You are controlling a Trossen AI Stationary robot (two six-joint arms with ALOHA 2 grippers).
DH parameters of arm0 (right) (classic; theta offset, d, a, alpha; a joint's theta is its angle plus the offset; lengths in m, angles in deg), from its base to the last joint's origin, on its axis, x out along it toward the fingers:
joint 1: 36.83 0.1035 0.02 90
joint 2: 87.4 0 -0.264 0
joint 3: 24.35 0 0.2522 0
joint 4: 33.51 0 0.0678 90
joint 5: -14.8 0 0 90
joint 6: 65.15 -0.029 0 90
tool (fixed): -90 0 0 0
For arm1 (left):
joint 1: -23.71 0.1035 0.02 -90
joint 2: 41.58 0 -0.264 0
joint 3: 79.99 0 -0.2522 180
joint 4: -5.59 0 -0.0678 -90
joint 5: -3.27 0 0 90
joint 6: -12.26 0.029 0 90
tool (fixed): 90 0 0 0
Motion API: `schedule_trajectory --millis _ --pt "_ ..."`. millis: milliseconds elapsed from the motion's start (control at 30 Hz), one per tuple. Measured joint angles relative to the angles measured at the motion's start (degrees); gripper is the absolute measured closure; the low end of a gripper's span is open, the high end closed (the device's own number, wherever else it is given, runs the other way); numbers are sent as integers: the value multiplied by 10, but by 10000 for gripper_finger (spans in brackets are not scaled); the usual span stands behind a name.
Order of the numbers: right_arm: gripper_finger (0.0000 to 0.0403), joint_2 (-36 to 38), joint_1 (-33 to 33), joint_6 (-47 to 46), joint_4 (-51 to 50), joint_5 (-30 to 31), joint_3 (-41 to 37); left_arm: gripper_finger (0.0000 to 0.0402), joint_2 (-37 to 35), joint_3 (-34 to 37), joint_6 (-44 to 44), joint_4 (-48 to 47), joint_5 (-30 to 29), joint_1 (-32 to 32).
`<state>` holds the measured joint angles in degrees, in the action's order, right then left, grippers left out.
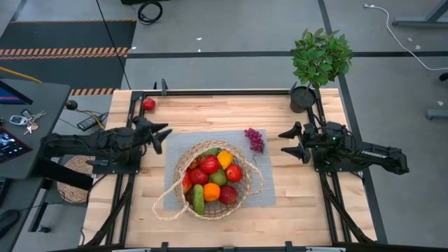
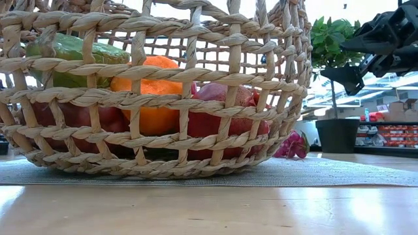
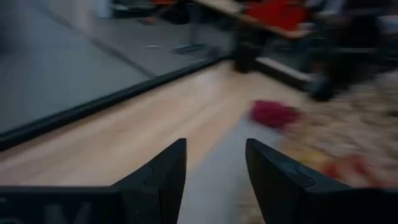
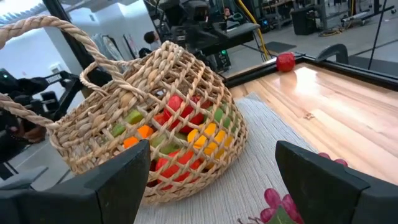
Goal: Build produce basket
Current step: Put the red apple into the brown basket
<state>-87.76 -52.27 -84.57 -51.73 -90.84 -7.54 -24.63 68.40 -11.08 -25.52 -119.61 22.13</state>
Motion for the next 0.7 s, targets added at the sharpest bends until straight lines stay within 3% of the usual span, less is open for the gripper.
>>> schedule_trajectory --millis 100,267,700 --pt "55 0 0 0 0 0 0 230 20 -4 14 -6 -30 40" --pt "55 0 0 0 0 1 0 230 61 -4 50 -3 -32 100" --pt "55 0 0 0 1 1 0 230 181 -4 90 0 -80 199"
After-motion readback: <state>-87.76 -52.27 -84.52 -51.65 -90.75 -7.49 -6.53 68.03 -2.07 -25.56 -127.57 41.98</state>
